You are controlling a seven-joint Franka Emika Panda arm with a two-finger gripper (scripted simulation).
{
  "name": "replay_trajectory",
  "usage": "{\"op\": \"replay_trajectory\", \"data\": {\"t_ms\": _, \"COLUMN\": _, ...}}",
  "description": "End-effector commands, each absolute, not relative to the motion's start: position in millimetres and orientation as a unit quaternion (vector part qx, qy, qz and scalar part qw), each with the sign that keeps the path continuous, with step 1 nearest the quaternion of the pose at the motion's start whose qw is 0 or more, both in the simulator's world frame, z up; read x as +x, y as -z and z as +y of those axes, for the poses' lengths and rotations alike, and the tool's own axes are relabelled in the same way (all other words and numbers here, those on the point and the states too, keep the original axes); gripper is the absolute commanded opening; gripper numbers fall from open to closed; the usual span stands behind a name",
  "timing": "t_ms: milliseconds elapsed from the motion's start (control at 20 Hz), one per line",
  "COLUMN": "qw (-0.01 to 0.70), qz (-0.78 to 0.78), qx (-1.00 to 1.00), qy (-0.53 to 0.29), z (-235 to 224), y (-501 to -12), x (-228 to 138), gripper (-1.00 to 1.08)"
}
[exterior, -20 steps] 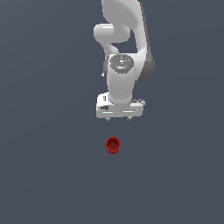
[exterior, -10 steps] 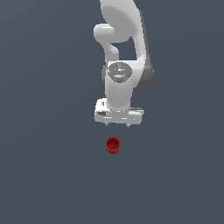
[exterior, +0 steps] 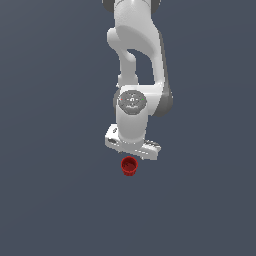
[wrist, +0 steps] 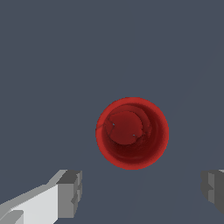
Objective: Pick up the object and move it to a goal position.
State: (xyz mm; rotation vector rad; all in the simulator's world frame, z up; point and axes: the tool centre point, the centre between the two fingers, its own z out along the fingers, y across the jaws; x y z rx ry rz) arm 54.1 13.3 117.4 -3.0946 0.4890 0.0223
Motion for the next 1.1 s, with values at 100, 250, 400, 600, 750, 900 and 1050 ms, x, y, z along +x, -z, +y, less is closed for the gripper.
{"op": "replay_trajectory", "data": {"t_ms": 100, "qw": 0.002, "qz": 0.195, "qx": -0.981, "qy": -0.003, "z": 8.9, "y": -106.4, "x": 67.2, "gripper": 1.00}}
{"op": "replay_trajectory", "data": {"t_ms": 250, "qw": 0.001, "qz": 0.211, "qx": -0.978, "qy": -0.001, "z": 7.0, "y": -101.4, "x": 72.5, "gripper": 1.00}}
{"op": "replay_trajectory", "data": {"t_ms": 400, "qw": 0.000, "qz": 0.220, "qx": -0.975, "qy": 0.000, "z": 5.9, "y": -98.4, "x": 75.6, "gripper": 1.00}}
{"op": "replay_trajectory", "data": {"t_ms": 600, "qw": 0.000, "qz": 0.221, "qx": -0.975, "qy": -0.001, "z": 5.7, "y": -97.7, "x": 75.7, "gripper": 1.00}}
{"op": "replay_trajectory", "data": {"t_ms": 750, "qw": 0.000, "qz": 0.221, "qx": -0.975, "qy": 0.000, "z": 5.6, "y": -94.0, "x": 75.7, "gripper": 1.00}}
{"op": "replay_trajectory", "data": {"t_ms": 900, "qw": 0.000, "qz": 0.222, "qx": -0.975, "qy": 0.000, "z": 5.6, "y": -82.9, "x": 75.6, "gripper": 1.00}}
{"op": "replay_trajectory", "data": {"t_ms": 1050, "qw": 0.000, "qz": 0.223, "qx": -0.975, "qy": 0.000, "z": 5.5, "y": -65.5, "x": 75.2, "gripper": 1.00}}
